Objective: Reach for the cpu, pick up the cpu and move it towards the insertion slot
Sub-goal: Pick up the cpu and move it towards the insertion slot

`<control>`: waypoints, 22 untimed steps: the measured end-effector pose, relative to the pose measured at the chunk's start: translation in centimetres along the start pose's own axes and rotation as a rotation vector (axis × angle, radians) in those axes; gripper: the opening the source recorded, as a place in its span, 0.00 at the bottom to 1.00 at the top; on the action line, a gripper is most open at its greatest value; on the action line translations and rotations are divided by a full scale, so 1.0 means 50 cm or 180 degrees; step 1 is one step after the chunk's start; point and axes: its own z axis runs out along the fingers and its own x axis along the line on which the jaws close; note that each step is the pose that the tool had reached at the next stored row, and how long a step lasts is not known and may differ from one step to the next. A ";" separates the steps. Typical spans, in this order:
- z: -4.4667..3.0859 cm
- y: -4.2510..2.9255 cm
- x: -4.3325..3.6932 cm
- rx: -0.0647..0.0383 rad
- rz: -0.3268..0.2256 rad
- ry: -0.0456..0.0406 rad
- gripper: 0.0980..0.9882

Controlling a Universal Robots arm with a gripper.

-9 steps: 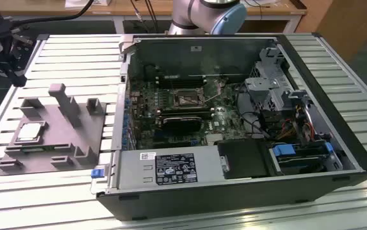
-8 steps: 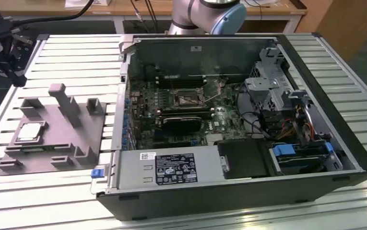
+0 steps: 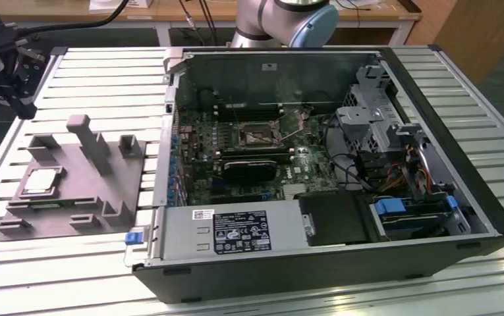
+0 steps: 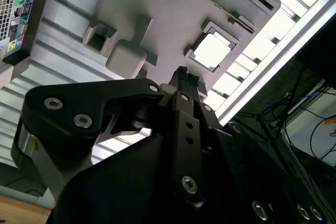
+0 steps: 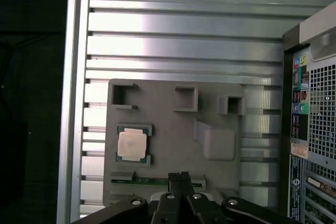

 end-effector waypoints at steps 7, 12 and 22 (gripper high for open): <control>0.009 0.000 0.007 0.0000 0.0000 0.0000 0.01; 0.023 -0.002 0.019 0.0000 0.0000 0.0000 0.01; 0.059 -0.011 0.037 0.0000 0.0000 0.0000 0.01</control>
